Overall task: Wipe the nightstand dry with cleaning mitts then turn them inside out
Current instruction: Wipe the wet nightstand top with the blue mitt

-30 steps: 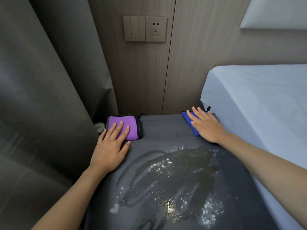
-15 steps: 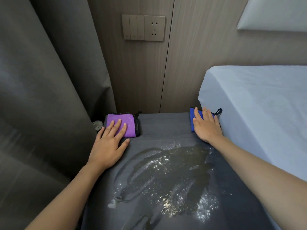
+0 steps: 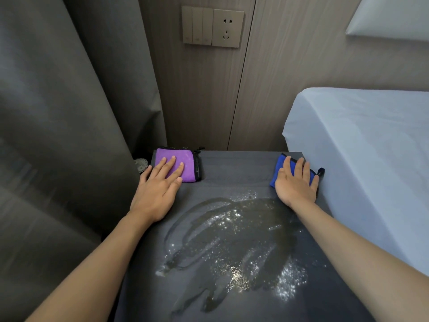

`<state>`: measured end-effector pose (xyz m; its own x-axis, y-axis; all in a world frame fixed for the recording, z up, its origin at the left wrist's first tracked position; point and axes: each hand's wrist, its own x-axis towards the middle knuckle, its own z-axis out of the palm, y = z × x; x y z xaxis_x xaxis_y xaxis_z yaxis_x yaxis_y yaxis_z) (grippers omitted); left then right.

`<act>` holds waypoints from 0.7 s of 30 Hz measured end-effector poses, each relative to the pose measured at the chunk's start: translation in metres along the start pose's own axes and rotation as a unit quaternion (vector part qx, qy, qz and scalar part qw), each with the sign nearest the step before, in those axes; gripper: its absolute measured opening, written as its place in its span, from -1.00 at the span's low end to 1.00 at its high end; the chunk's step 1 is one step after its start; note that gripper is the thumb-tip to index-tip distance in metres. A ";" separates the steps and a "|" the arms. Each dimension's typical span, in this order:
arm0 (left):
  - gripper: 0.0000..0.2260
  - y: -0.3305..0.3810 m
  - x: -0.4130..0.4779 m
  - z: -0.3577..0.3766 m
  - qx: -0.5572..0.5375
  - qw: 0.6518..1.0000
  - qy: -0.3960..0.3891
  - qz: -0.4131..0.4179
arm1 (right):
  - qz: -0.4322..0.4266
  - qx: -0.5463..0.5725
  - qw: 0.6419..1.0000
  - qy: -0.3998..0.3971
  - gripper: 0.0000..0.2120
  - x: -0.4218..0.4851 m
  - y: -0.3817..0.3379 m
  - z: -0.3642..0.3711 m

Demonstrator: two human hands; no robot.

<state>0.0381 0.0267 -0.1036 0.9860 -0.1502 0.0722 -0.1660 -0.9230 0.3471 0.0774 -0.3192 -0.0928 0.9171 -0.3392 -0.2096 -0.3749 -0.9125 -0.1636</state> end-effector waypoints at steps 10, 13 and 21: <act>-0.35 0.001 0.000 -0.002 -0.008 1.000 0.002 -0.002 | 0.018 -0.004 1.000 0.017 -0.46 -0.043 -0.021 0.016; -0.35 0.001 0.000 -0.001 -0.006 1.000 0.007 -0.002 | 0.017 -0.004 1.000 0.015 -0.45 -0.059 -0.036 0.022; -0.30 0.002 0.000 -0.002 -0.005 1.000 -0.001 -0.011 | -0.039 -0.008 0.999 0.013 -0.45 -0.100 -0.089 0.036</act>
<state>0.0380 0.0253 -0.1004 0.9894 -0.1306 0.0636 -0.1448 -0.9225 0.3578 0.0141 -0.1962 -0.0918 0.9465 -0.2727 -0.1724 -0.3006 -0.9396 -0.1637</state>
